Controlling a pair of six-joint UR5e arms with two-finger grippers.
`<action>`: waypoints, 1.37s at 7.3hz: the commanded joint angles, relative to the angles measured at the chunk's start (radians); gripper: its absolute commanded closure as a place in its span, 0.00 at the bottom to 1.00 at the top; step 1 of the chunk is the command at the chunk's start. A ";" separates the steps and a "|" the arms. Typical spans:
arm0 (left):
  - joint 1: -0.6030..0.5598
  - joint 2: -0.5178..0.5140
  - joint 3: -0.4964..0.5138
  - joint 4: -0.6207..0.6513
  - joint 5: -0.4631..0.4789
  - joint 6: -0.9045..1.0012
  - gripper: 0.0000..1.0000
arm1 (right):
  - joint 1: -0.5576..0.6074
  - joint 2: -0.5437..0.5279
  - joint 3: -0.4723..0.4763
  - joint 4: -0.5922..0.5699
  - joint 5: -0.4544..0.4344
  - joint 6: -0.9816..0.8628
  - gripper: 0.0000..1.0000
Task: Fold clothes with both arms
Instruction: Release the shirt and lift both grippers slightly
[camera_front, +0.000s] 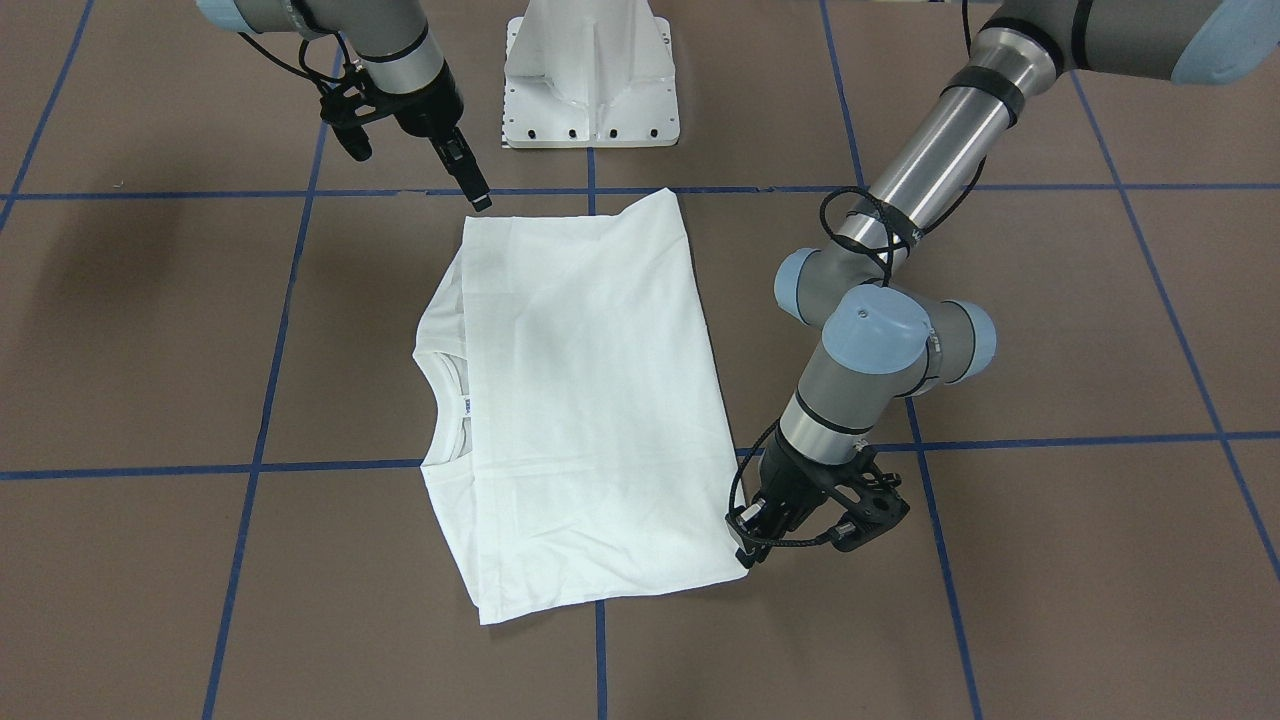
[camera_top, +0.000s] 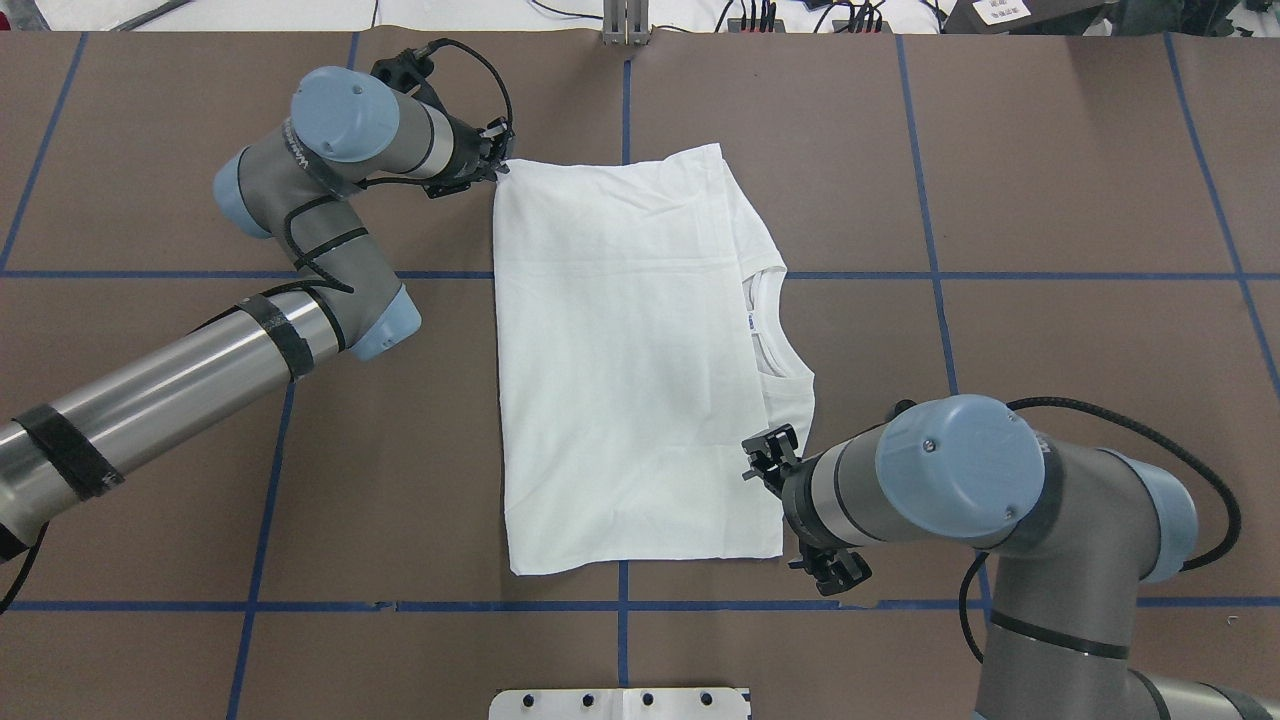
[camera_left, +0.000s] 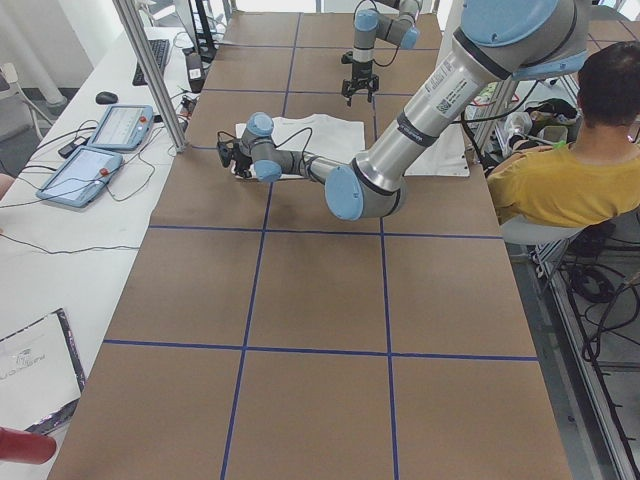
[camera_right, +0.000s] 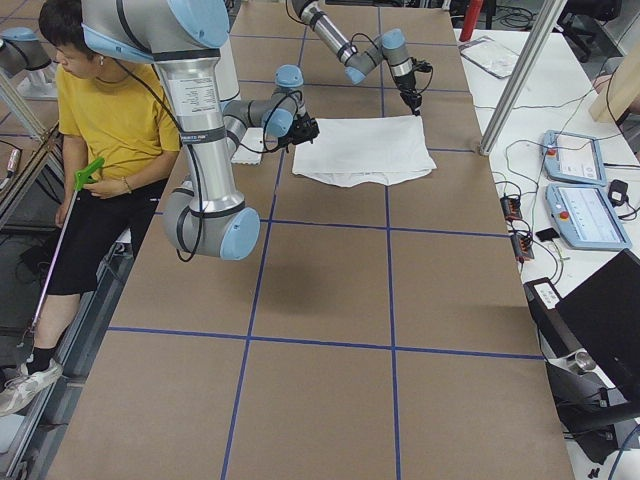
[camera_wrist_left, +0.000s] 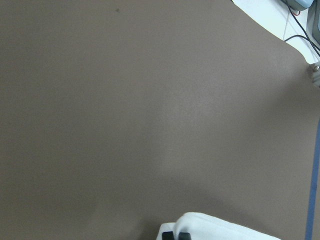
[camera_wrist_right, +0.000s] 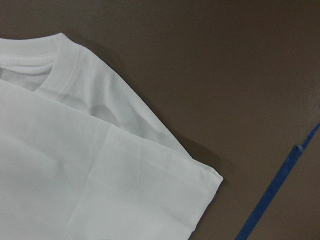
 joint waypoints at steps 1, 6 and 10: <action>-0.021 0.009 -0.044 0.003 -0.008 -0.001 0.68 | -0.071 0.006 -0.013 -0.035 -0.112 0.017 0.00; -0.026 0.168 -0.295 0.047 -0.086 -0.009 0.68 | -0.119 0.092 -0.134 -0.061 -0.256 0.181 0.00; -0.026 0.178 -0.332 0.079 -0.086 -0.009 0.68 | -0.124 0.091 -0.180 -0.061 -0.256 0.181 0.02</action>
